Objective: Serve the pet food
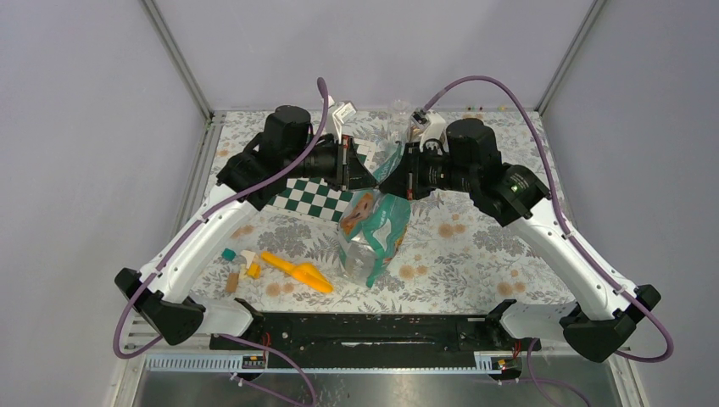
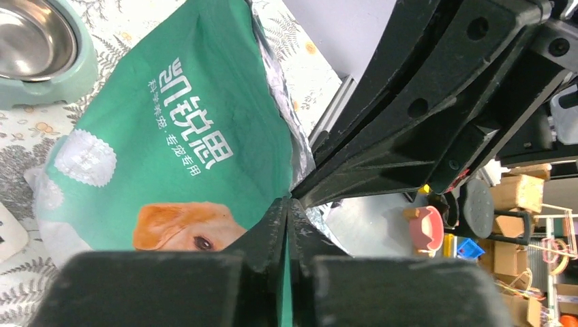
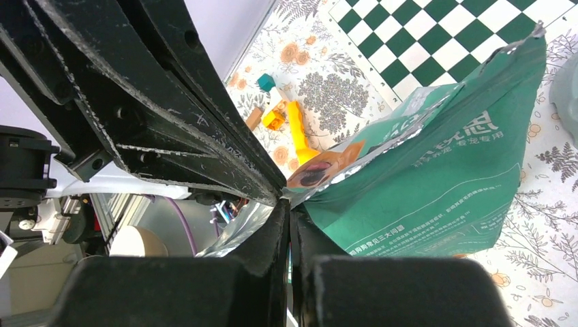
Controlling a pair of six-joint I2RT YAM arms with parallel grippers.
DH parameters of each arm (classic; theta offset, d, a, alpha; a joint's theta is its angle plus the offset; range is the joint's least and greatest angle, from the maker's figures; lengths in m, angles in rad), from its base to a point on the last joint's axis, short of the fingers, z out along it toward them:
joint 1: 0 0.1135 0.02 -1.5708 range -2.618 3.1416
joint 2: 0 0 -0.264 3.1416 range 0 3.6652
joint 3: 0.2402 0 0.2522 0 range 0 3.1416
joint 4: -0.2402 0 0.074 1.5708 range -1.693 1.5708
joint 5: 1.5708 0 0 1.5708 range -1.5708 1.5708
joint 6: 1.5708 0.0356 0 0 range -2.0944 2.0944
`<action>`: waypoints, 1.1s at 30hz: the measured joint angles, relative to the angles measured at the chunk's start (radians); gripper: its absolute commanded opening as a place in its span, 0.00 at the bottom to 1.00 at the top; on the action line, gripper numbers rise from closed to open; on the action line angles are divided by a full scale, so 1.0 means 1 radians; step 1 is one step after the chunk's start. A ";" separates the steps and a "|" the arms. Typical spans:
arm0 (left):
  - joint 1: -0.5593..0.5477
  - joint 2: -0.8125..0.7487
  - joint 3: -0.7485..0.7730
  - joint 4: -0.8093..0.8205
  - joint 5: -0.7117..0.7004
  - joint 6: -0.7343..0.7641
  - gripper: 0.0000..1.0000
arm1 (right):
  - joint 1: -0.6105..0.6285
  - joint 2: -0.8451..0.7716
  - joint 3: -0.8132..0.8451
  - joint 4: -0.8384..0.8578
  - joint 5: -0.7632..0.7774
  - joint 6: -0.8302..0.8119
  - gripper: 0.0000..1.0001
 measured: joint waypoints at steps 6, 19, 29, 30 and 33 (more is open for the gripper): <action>0.000 -0.002 0.000 -0.028 0.017 0.047 0.32 | 0.000 -0.009 -0.026 0.047 -0.008 0.018 0.00; 0.001 -0.002 0.000 -0.061 0.007 0.096 0.00 | 0.000 -0.003 0.003 -0.016 -0.005 0.003 0.00; 0.014 -0.021 0.000 -0.121 -0.102 0.093 0.00 | 0.000 0.073 0.279 -0.388 0.094 -0.148 0.00; 0.014 -0.021 0.000 -0.127 -0.111 0.093 0.00 | 0.000 0.074 0.291 -0.408 0.107 -0.156 0.00; 0.015 -0.020 0.008 -0.144 -0.154 0.094 0.00 | 0.001 0.086 0.339 -0.471 0.150 -0.177 0.00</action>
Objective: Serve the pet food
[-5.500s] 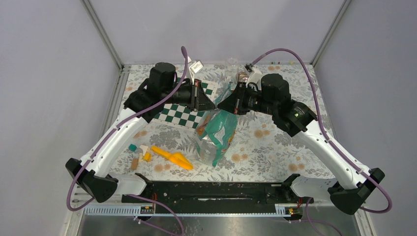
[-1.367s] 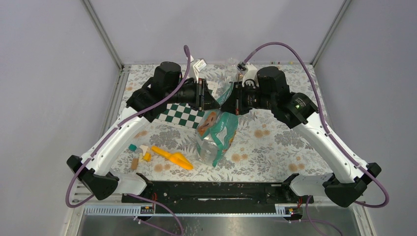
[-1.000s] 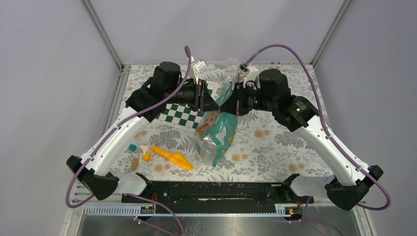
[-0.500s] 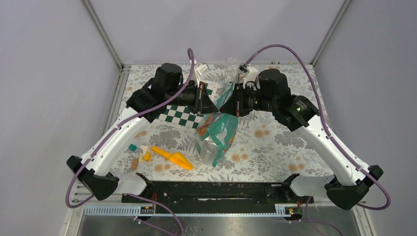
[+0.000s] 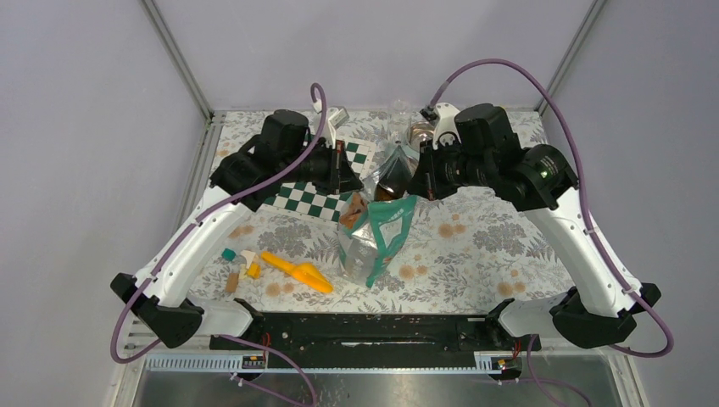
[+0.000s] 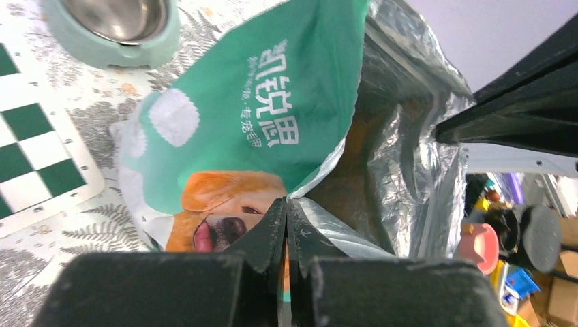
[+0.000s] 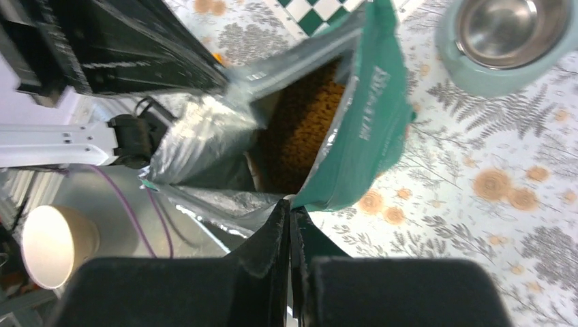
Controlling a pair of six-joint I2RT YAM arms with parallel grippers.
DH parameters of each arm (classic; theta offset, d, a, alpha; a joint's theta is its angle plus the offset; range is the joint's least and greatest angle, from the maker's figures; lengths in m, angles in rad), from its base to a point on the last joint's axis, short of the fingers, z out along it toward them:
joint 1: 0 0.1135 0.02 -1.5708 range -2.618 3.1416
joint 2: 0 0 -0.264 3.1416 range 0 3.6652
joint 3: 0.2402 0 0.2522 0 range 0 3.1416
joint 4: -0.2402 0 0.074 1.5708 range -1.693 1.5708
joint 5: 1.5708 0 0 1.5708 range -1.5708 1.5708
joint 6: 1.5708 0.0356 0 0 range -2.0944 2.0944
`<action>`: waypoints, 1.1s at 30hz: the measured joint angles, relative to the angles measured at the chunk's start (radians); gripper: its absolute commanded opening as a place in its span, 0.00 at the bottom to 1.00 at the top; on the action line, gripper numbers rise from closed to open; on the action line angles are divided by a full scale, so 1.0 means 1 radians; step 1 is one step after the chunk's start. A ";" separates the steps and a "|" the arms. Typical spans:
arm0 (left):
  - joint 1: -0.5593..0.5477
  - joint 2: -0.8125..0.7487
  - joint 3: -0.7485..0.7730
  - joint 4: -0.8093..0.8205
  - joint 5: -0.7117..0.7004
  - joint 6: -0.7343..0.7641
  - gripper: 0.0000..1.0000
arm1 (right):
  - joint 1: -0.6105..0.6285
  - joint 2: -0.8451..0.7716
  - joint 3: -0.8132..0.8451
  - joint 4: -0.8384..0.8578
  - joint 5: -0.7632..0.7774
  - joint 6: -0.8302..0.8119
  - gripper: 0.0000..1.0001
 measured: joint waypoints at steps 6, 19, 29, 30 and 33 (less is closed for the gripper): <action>0.002 0.000 0.116 -0.085 -0.111 0.011 0.00 | 0.000 0.009 0.058 -0.095 0.103 -0.012 0.00; 0.018 -0.027 0.289 -0.036 -0.288 0.016 0.00 | 0.006 0.153 0.314 -0.256 0.295 -0.060 0.00; 0.018 -0.087 0.198 0.000 -0.298 0.045 0.58 | 0.006 0.078 0.205 -0.145 0.255 -0.021 0.68; 0.018 -0.088 0.185 -0.002 -0.298 0.048 0.59 | 0.006 0.068 0.192 -0.141 0.256 -0.019 0.70; 0.018 -0.088 0.131 -0.011 -0.327 0.051 0.61 | 0.006 0.059 0.182 -0.130 0.258 -0.011 0.74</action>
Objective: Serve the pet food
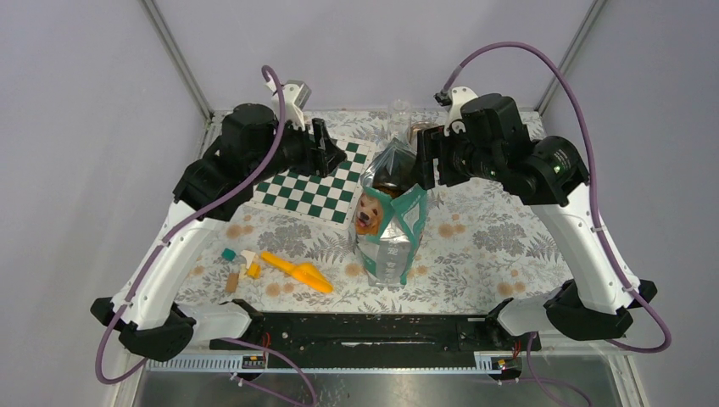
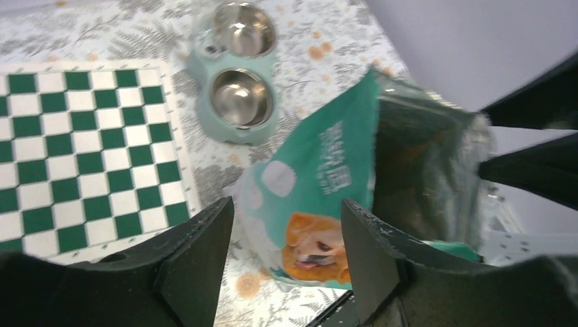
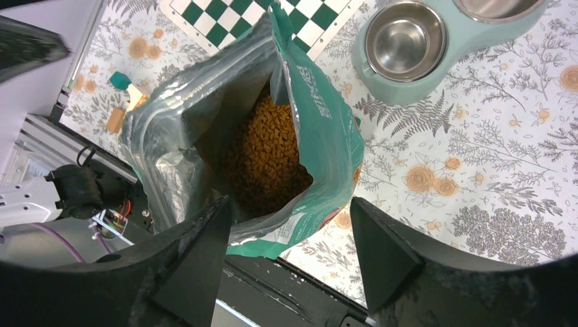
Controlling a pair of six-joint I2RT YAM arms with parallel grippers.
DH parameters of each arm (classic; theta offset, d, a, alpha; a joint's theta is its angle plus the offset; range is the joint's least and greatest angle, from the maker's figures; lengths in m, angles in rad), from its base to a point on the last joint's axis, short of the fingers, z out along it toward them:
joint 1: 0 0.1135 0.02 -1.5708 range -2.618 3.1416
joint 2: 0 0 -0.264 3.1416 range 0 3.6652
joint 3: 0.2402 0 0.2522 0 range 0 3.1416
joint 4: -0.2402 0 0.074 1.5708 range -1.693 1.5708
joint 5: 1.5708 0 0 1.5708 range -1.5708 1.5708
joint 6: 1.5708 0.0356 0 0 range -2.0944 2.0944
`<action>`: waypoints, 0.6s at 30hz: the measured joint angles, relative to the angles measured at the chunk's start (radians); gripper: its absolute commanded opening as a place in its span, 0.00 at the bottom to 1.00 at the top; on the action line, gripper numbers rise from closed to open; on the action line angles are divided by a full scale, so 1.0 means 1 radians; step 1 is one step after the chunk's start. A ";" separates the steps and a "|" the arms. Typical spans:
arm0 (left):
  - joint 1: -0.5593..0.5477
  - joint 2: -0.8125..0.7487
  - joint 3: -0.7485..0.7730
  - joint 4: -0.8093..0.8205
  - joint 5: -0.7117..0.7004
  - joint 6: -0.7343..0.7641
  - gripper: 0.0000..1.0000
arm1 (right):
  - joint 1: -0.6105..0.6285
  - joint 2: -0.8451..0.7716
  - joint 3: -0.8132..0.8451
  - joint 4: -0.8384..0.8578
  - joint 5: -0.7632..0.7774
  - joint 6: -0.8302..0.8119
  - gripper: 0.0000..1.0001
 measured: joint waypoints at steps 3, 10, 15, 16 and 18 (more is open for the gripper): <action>0.002 -0.008 -0.045 -0.021 -0.091 -0.003 0.65 | 0.000 -0.002 0.001 0.023 0.006 0.001 0.75; 0.185 -0.141 -0.308 -0.062 -0.275 -0.152 0.76 | 0.000 -0.033 0.033 0.048 0.016 0.010 0.75; 0.297 -0.251 -0.613 -0.099 -0.298 -0.305 0.86 | 0.000 -0.078 0.034 0.055 0.018 0.024 0.78; 0.305 -0.264 -0.674 -0.098 -0.299 -0.341 0.88 | 0.000 -0.084 0.032 0.055 0.018 0.025 0.78; 0.315 -0.283 -0.801 -0.103 -0.298 -0.428 0.95 | 0.000 -0.091 0.024 0.057 0.018 0.026 0.79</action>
